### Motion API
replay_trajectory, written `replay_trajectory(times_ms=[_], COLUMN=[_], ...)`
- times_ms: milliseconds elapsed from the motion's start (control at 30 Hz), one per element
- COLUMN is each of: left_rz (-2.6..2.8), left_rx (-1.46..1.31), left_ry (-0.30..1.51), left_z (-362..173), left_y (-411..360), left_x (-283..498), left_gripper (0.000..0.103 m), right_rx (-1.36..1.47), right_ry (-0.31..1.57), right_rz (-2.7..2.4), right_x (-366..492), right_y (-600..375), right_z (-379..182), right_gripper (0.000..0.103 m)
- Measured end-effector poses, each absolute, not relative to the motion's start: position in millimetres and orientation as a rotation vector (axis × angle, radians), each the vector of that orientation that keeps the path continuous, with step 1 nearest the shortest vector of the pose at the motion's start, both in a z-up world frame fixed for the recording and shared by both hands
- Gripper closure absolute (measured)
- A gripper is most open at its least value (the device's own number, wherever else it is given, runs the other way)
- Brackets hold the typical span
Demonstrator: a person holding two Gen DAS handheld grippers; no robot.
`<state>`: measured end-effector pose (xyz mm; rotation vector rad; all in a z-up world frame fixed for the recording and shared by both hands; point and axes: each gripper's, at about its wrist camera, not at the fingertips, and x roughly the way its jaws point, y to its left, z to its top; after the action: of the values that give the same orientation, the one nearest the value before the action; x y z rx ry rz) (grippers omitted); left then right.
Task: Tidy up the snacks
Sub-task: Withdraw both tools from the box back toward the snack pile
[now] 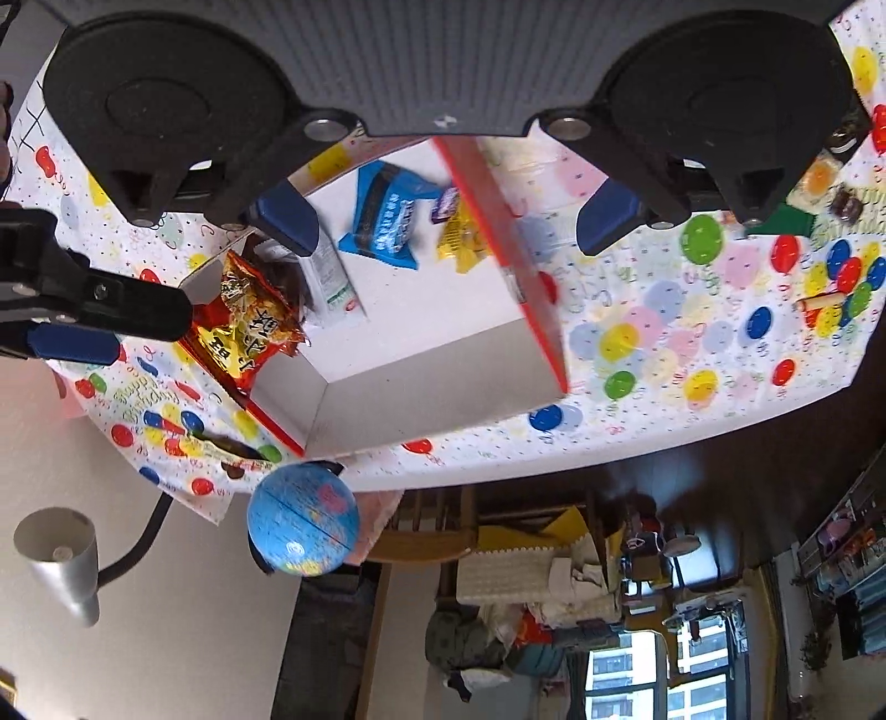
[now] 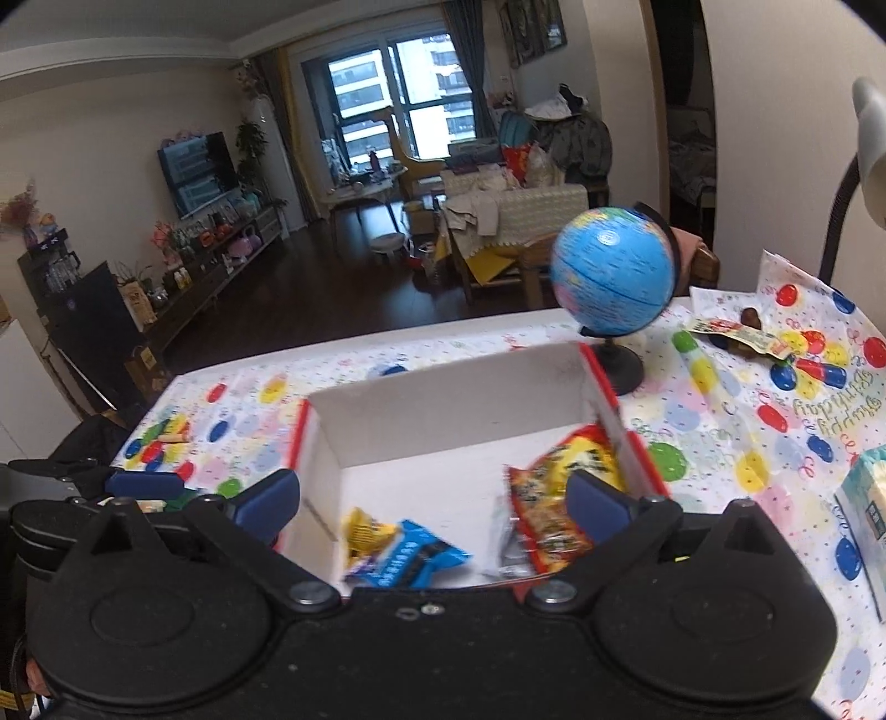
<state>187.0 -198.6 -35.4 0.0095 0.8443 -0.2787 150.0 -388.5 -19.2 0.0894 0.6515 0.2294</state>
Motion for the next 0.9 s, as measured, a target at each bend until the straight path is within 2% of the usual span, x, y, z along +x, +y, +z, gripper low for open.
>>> replay_trajectory(times_ms=[900], left_rz=[-0.184], left_rx=[-0.049], left_ry=[0.779], left_z=[-25.7], left_y=[-2.9], left_x=[108.9], left_gripper=[0.000], right_rx=[0.087], right_ry=[0.644], right_rz=[0.350], right_x=[92.7], right_y=[-207.4], right_z=[-26.7], right_gripper=[0.000])
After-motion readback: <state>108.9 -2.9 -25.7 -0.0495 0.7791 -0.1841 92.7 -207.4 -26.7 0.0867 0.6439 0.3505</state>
